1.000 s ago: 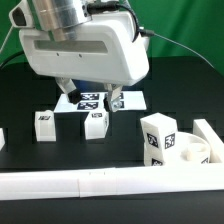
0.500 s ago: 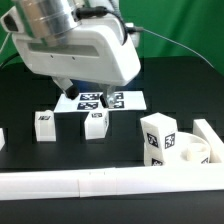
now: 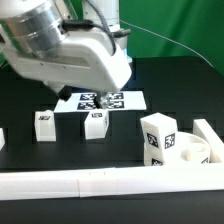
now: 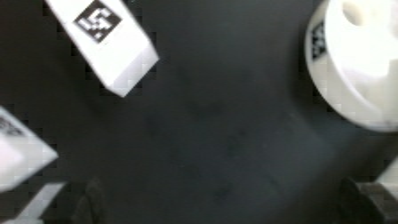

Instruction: Assemble stool

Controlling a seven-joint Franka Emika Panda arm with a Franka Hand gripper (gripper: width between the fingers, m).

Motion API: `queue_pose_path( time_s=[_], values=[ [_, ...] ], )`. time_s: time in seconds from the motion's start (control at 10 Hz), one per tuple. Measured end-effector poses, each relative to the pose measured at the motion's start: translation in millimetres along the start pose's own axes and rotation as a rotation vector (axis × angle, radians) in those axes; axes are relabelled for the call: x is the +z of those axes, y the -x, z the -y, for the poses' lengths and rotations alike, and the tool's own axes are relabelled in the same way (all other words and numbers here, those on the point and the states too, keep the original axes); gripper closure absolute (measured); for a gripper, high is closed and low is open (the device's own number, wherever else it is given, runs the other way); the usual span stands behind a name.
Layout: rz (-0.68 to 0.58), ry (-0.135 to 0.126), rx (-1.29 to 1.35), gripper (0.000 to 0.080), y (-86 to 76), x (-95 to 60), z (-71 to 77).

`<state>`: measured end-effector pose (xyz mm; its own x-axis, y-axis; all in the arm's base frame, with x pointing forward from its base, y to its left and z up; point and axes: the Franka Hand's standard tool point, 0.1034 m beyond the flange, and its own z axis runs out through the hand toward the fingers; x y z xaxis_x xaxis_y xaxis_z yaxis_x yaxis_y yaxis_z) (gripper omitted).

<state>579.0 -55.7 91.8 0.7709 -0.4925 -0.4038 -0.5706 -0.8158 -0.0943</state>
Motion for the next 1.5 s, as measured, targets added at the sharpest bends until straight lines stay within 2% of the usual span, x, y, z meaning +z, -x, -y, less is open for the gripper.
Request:
queue_pose_path(
  time_s=[0.2, 0.3, 0.6, 0.7, 0.8, 0.9, 1.0, 1.3, 1.4, 1.5],
  values=[
    [0.009, 0.009, -0.123, 0.015, 8.9, 11.3, 13.0],
    [-0.021, -0.007, -0.106, 0.015, 6.5, 12.8, 9.1],
    [-0.02, -0.004, -0.104, 0.015, 6.2, 13.4, 7.9],
    [-0.029, 0.004, -0.117, 0.015, 5.0, 13.8, 8.9],
    [-0.101, 0.115, -0.257, 0.015, -2.1, 14.7, 13.1],
    [-0.119, 0.174, -0.397, 0.015, -0.8, 18.6, 21.3],
    [-0.106, 0.18, -0.457, 0.015, -0.4, 23.5, 19.6],
    [-0.108, 0.178, -0.429, 0.015, -1.5, 23.1, 17.5],
    [-0.061, 0.183, -0.437, 0.015, 3.0, 25.7, 11.8],
    [0.026, 0.192, -0.433, 0.015, 5.2, 27.9, 0.0]
  ],
)
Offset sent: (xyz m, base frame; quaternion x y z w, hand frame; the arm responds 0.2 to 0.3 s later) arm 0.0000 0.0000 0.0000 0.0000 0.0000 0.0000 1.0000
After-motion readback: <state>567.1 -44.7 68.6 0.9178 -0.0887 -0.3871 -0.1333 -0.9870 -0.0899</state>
